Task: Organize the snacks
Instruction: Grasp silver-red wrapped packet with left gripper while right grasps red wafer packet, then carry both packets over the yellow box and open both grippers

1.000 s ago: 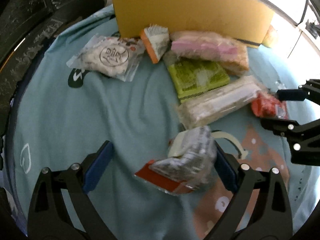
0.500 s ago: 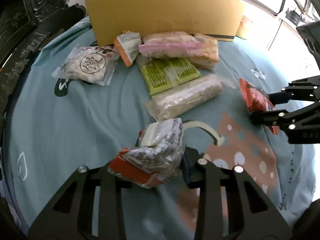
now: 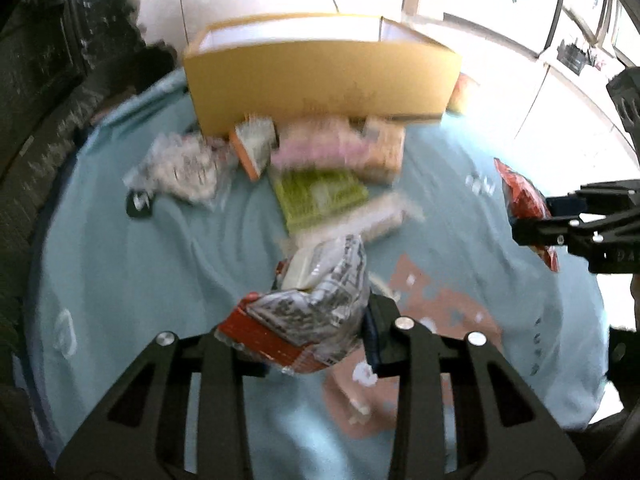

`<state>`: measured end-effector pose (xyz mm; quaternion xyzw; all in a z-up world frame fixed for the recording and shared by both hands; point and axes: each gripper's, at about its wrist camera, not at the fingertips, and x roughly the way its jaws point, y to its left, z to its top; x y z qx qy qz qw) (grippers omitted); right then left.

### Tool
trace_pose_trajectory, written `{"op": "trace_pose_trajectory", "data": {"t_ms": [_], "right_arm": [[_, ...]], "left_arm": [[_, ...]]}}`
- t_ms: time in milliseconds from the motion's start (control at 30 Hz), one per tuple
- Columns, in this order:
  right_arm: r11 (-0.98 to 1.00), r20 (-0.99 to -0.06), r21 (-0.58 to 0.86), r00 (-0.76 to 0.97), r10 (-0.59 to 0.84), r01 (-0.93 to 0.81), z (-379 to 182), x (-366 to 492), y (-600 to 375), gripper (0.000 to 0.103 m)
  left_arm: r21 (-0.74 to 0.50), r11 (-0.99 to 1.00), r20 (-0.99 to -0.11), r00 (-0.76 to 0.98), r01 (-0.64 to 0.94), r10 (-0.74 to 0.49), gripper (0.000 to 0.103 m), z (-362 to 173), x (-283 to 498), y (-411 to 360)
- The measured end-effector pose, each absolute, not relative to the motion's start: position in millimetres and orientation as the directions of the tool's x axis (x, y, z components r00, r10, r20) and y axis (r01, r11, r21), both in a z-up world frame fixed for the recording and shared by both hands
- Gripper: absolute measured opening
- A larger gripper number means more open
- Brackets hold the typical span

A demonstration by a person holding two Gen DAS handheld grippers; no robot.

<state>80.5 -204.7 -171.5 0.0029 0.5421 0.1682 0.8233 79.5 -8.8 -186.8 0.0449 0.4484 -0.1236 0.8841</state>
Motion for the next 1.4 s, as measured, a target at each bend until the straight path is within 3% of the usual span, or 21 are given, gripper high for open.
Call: {"op": "trace_pose_trajectory", "data": {"t_ms": [367,567,1400], "right_arm": [[0.939,-0.775,0.195,0.542,0.325,-0.285,-60.1,87.5,-217.8,0.044],[0.945,-0.724,0.174,0.614,0.314,-0.277,-17.3,102.8,-224.9,0.044],[0.948,-0.727,0.185,0.614,0.309,-0.259,-16.5,130.2,-226.2,0.044]], "left_arm": [[-0.061,0.972,-0.706,0.679,0.226,-0.202,0.033,-75.3,115.5,-18.3],[-0.064,0.971,-0.673,0.709,0.229,-0.212,0.033,-41.8,126.1,-25.4],[-0.084,0.976,-0.687,0.698,0.2,-0.202,0.033,-48.6,154.6,-21.8]]}}
